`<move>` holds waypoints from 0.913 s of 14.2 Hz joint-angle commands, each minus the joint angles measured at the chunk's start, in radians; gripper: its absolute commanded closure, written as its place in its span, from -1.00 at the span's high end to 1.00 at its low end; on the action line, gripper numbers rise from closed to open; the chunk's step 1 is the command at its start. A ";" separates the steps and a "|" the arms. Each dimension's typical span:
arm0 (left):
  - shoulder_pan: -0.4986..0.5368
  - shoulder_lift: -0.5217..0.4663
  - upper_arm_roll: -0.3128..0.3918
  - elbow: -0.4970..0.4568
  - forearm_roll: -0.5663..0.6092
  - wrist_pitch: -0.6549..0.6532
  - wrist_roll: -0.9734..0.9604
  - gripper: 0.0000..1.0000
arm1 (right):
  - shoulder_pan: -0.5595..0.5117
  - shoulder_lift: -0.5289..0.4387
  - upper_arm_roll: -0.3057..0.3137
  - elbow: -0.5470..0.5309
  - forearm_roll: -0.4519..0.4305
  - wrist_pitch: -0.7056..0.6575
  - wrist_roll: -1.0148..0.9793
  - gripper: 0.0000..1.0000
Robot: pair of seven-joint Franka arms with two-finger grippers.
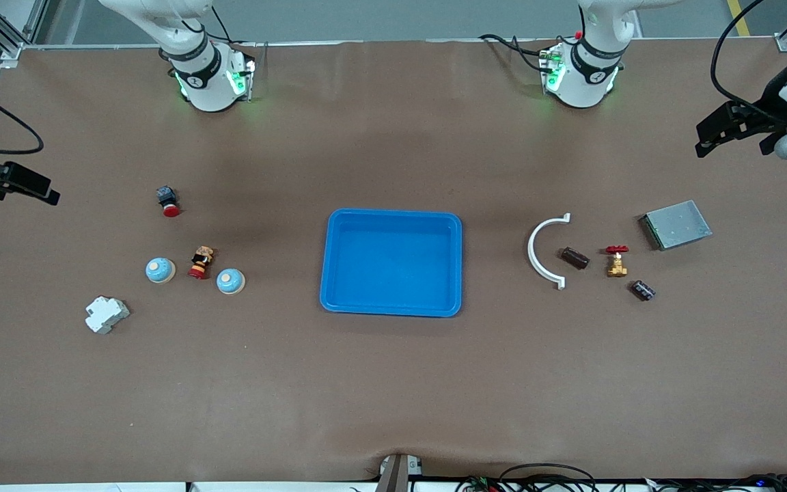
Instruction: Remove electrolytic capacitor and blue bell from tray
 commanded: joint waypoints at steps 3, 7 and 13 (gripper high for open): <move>0.007 -0.018 -0.007 -0.012 -0.013 -0.007 0.005 1.00 | 0.000 -0.036 0.003 -0.009 -0.015 0.011 0.000 1.00; 0.007 -0.015 -0.007 -0.007 -0.013 -0.007 0.003 1.00 | 0.000 -0.036 0.002 0.018 -0.017 -0.003 0.000 1.00; 0.010 0.008 -0.006 0.030 -0.010 -0.016 0.008 1.00 | -0.002 -0.036 0.001 0.034 -0.017 -0.012 0.002 1.00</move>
